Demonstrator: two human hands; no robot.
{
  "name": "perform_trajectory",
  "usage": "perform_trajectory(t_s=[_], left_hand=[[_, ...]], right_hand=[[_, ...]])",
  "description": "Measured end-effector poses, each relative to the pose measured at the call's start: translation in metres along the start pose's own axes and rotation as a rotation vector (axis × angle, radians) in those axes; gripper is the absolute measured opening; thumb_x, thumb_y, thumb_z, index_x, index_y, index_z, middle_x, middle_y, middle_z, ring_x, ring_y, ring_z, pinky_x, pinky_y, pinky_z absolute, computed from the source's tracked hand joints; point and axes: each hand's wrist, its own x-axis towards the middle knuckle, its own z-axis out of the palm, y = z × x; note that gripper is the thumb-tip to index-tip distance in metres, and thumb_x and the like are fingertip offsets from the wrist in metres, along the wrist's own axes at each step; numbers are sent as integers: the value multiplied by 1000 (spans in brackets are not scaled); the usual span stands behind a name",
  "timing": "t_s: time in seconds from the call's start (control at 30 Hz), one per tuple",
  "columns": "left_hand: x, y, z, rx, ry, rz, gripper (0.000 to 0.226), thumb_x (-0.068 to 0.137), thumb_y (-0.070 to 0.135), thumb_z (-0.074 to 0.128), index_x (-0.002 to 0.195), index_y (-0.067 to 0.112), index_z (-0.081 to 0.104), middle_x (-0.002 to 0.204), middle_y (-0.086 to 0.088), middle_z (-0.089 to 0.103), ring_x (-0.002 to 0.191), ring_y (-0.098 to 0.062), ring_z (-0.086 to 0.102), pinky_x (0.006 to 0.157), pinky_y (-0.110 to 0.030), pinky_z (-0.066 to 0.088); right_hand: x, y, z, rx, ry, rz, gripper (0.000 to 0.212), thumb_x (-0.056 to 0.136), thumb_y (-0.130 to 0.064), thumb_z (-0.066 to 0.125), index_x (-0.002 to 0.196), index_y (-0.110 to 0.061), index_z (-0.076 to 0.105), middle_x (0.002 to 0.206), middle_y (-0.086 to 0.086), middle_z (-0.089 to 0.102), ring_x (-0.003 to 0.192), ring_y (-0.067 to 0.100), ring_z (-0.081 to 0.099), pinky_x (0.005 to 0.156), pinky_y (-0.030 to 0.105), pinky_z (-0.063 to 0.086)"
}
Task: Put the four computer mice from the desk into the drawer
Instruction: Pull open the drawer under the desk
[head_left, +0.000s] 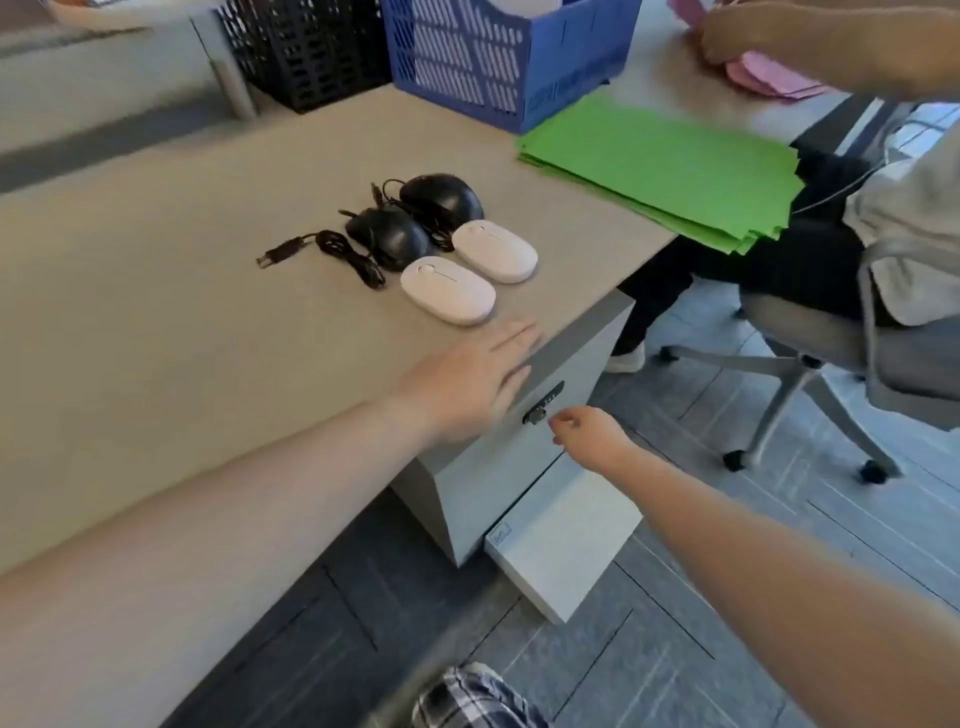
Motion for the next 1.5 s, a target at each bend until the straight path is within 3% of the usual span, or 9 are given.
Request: perform_trajectory(t_s=[0.3, 0.53, 0.73, 0.87, 1.0, 1.1, 1.23, 1.4, 1.5], left_hand=[[-1, 10, 0, 112, 68, -78, 48, 102, 27, 34, 149, 18, 30, 159, 5, 25, 146, -11, 20, 116, -24, 17], [-1, 13, -2, 129, 77, -101, 47, 102, 24, 35, 148, 21, 31, 158, 9, 26, 145, -8, 21, 104, -13, 14], [-2, 14, -2, 125, 47, -115, 47, 102, 25, 34, 148, 22, 31, 158, 8, 27, 145, -10, 22, 113, -22, 19], [-3, 14, -2, 114, 48, -124, 47, 102, 25, 34, 148, 21, 30, 158, 7, 26, 146, -11, 21, 115, -24, 18], [-5, 16, -1, 128, 44, -140, 48, 102, 25, 32, 150, 21, 28, 159, 8, 23, 147, -10, 18, 116, -26, 18], [-6, 15, 0, 135, 39, -138, 48, 102, 25, 31, 150, 21, 26, 160, 7, 21, 147, -11, 17, 118, -29, 18], [-8, 15, 4, 127, 37, -169, 49, 102, 27, 30, 151, 21, 23, 161, 7, 17, 148, -11, 13, 120, -30, 16], [-14, 24, 8, 131, 36, -220, 52, 102, 31, 30, 151, 18, 20, 162, 5, 13, 149, -11, 9, 120, -31, 12], [-20, 27, 8, 131, 30, -227, 53, 102, 31, 30, 152, 17, 19, 162, 5, 11, 149, -10, 7, 120, -31, 11]], right_hand=[[13, -1, 13, 431, -12, 14, 23, 97, -15, 35, 86, -13, 56, 74, 3, 62, 85, 20, 56, 63, 26, 47], [9, 8, 17, 467, -51, -50, 20, 97, -19, 35, 97, -13, 54, 75, 0, 55, 86, 20, 49, 79, 30, 39], [-5, 46, -7, 367, -50, -22, 17, 94, -23, 49, 85, -15, 60, 77, 1, 61, 71, 13, 54, 63, 25, 42], [-17, 56, -31, -109, 495, -291, 23, 92, -22, 52, 109, -10, 60, 109, 7, 61, 109, 26, 52, 86, 35, 45], [-19, 44, -37, -398, 541, -643, 27, 95, -21, 49, 106, -6, 69, 127, 11, 61, 128, 30, 47, 112, 44, 36], [-25, 32, -40, -547, 335, -654, 33, 99, -24, 39, 73, -13, 56, 81, 3, 57, 86, 19, 49, 92, 36, 46], [-34, 24, -51, -710, 248, -487, 43, 100, -31, 31, 64, -16, 47, 63, -2, 45, 70, 22, 50, 54, 25, 38], [-54, 39, -67, -792, 199, -333, 42, 97, -31, 30, 76, -9, 59, 58, -1, 43, 56, 19, 44, 47, 23, 34], [-69, 59, -76, -798, 195, -280, 41, 94, -28, 33, 63, -8, 51, 55, 1, 40, 50, 17, 38, 45, 21, 31]])
